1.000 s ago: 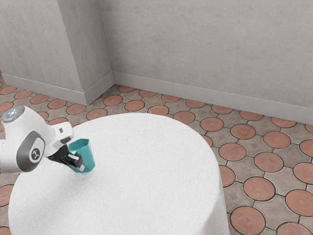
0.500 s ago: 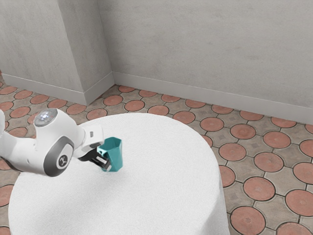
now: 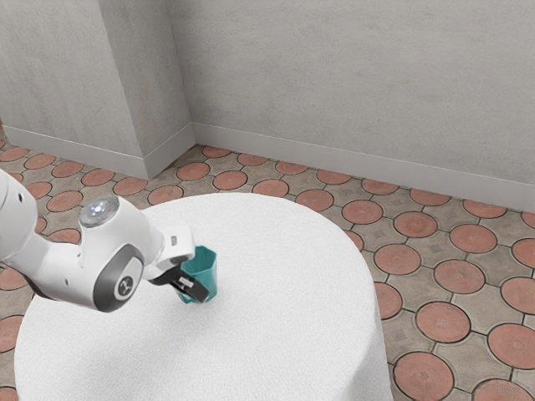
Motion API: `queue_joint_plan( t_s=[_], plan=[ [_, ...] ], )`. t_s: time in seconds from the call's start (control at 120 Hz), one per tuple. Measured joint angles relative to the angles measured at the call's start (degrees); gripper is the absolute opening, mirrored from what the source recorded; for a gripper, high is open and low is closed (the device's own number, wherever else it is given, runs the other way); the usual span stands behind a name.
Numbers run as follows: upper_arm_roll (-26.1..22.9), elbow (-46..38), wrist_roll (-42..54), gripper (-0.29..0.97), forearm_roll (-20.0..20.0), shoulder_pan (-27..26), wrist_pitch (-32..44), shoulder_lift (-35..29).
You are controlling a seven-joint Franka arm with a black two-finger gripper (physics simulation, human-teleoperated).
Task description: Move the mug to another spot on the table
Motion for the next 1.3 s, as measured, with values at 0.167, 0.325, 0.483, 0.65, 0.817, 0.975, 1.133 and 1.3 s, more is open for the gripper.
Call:
queue_joint_plan(
  t_s=[0.167,0.325,0.483,0.65,0.817,0.975,1.133,1.3],
  plan=[
    [0.8,-0.2,0.1,0.64,-0.2,0.6,0.1,-0.2],
    [2.0,-2.1,0.3,0.66,-0.3,0.8,0.1,-1.7],
    [3.2,-5.3,0.7,0.67,-0.3,1.1,-0.2,-5.5],
    [3.7,-6.0,1.3,0.68,-0.2,1.4,-4.0,-15.2],
    [3.5,5.6,1.6,0.68,3.1,1.6,-15.4,-20.4],
    [3.5,22.1,0.8,0.68,9.5,1.6,-31.1,-17.7],
    [2.8,43.0,0.0,0.68,14.2,1.4,-46.2,-7.4],
    [1.9,55.3,-0.6,0.68,18.3,-0.2,-57.8,-1.3]
  ],
)
